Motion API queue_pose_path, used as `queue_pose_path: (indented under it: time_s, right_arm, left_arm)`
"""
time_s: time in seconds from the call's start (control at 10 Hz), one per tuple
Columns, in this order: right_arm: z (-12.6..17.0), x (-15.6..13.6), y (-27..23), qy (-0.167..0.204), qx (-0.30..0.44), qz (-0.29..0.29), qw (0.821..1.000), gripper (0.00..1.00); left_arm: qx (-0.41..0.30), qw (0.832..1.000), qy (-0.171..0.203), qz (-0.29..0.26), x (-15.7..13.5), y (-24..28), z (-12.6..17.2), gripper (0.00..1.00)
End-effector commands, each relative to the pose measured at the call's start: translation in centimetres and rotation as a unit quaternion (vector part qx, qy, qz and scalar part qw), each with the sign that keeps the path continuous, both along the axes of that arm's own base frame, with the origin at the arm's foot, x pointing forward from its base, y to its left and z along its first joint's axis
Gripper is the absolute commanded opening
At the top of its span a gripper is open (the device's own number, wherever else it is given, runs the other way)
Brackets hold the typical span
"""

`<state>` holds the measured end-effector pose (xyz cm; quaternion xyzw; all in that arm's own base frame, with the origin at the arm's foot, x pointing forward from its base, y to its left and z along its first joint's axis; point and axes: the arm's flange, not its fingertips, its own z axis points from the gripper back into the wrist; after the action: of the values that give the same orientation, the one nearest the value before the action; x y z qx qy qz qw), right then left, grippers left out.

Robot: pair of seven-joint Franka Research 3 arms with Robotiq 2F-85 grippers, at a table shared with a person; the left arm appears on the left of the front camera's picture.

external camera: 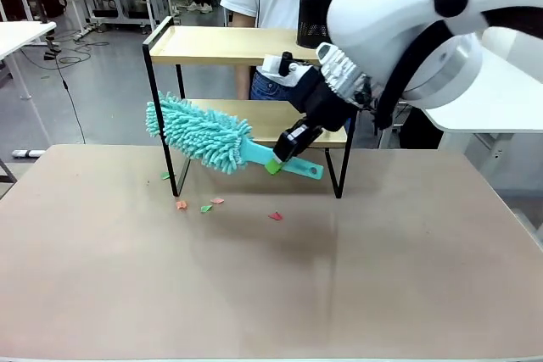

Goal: Clean the shelf.
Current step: Clean the remaining tier of the Shelf with the Duster once objects are removed.

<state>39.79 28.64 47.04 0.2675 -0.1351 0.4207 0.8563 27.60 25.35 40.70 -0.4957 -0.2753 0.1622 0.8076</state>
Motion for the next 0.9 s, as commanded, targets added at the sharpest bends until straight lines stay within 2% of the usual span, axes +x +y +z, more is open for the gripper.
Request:
queue_pose_path:
  time_s: [0.0, 0.1, 0.2, 0.3, 0.7, 0.8]
  right_arm:
    - [-0.7, -1.0, -2.1, 0.01, 0.022, -0.014, 1.0, 0.13]
    - [-0.8, -1.2, -2.8, 0.011, 0.029, -0.021, 0.999, 0.13]
    - [-0.6, -1.8, -3.8, 0.024, 0.044, 0.01, 0.999, 0.13]
    - [-0.5, -2.5, -4.7, 0.036, 0.026, 0.038, 0.998, 0.13]
    - [0.8, -5.1, -10.5, 0.022, -0.011, 0.025, 0.999, 0.13]
    - [1.0, -5.5, -11.5, 0.02, -0.004, 0.004, 1.0, 0.13]
  left_arm:
    - [-0.002, 1.0, -0.017, -0.002, 0.0, 0.0, 0.0, 1.0]
    - [-0.002, 1.0, -0.017, -0.002, 0.0, 0.0, 0.0, 1.0]
    - [-0.002, 1.0, -0.017, -0.002, 0.0, 0.0, 0.0, 1.0]
    - [-0.002, 1.0, -0.017, -0.002, 0.0, 0.0, 0.0, 1.0]
    - [-0.002, 1.0, -0.017, -0.002, 0.0, 0.0, 0.0, 1.0]
    - [-0.002, 1.0, -0.017, -0.002, 0.0, 0.0, 0.0, 1.0]
